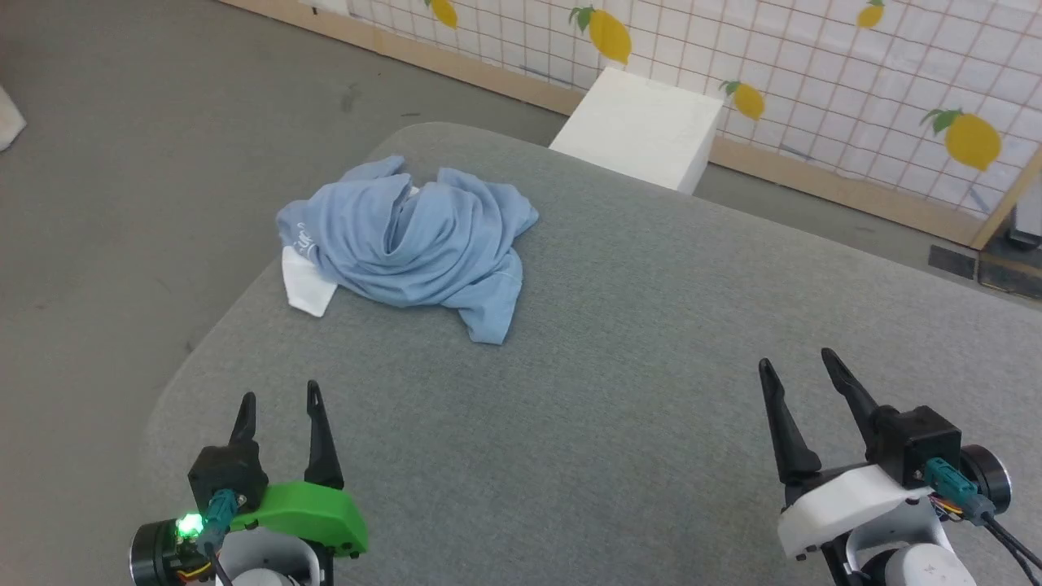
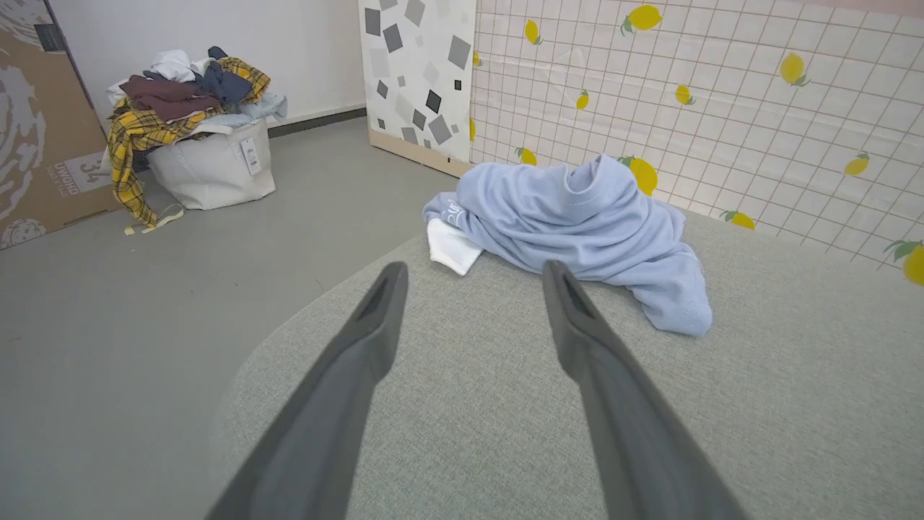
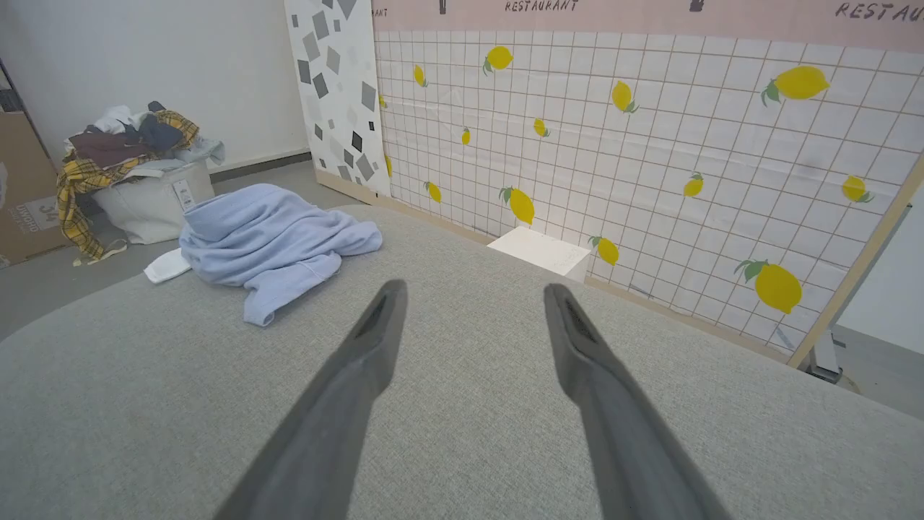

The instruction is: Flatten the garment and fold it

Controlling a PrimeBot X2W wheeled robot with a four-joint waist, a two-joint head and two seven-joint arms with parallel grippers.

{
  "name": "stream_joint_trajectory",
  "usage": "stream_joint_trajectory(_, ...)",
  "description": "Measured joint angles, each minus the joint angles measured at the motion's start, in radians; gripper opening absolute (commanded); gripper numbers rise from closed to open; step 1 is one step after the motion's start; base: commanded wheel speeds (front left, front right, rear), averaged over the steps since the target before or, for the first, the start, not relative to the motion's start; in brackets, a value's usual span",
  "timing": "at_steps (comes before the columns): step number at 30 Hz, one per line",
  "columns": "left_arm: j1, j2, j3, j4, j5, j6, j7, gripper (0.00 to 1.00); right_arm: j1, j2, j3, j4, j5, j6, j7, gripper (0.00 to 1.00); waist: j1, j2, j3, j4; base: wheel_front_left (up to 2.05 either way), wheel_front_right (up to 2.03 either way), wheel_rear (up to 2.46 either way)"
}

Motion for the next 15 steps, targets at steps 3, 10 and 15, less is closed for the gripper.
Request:
stream_joint_trajectory(3, 0.0, 0.002, -0.002, 0.003, -0.008, 0.007, -0.005, 1.0, 0.0, 0.0, 0.0, 0.003, 0.0, 0.0, -0.001, 1.0, 0.0, 0.0, 0.001, 0.017, 0.0, 0.0, 0.0)
stream_joint_trajectory(10, 0.0, 0.009, -0.006, 0.01, -0.022, 0.027, -0.019, 1.0, -0.001, 0.0, 0.005, 0.011, 0.004, 0.0, -0.01, 1.0, 0.0, 0.0, 0.004, 0.055, 0.0, 0.0, 0.0)
stream_joint_trajectory(15, 0.0, 0.015, -0.006, 0.012, -0.031, 0.037, -0.027, 1.0, -0.003, 0.0, 0.005, 0.012, 0.008, 0.0, -0.015, 1.0, 0.0, 0.0, 0.006, 0.08, 0.0, 0.0, 0.0)
